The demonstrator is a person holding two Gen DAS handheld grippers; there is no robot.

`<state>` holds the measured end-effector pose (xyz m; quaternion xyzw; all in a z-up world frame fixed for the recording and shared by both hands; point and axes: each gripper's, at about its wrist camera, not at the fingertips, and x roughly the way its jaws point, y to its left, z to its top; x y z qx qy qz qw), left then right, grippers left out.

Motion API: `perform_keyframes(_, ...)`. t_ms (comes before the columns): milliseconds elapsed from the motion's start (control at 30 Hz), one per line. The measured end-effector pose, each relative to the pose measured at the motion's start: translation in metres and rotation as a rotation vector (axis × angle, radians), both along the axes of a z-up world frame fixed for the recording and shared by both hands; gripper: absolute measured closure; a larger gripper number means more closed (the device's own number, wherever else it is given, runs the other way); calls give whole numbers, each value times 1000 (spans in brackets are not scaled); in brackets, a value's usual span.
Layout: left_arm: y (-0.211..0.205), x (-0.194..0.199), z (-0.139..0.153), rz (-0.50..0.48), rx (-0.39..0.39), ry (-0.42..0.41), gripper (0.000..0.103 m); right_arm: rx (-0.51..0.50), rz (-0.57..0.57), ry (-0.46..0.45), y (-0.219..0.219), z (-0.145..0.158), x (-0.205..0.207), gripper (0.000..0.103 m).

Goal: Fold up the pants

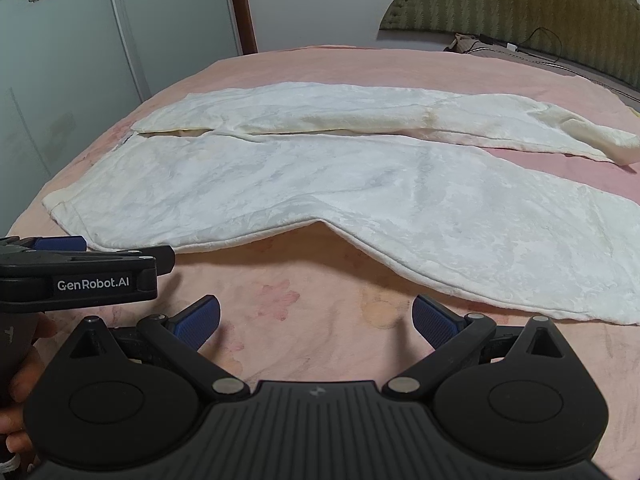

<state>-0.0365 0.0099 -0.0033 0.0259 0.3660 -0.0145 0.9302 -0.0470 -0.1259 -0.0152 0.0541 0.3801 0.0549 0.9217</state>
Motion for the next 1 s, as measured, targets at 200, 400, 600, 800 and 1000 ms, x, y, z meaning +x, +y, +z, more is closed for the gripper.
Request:
perform_keyframes(200, 0, 0, 0, 0, 0, 1, 2, -1, 7, -1, 2, 0, 0, 0)
perform_keyframes(400, 1, -1, -1, -1, 1, -1, 2, -6, 27, -5, 5, 0, -1, 0)
perform_keyframes(600, 6, -5, 6, 21, -11, -52, 2, 10, 60, -42, 5, 8, -5, 0)
perform_keyframes(800, 22, 8, 28, 61, -55, -132, 2, 44, 126, -283, -11, 37, -16, 0)
perform_keyframes(1000, 32, 47, 41, 121, -40, -168, 2, -72, 170, -352, -20, 50, 32, 0)
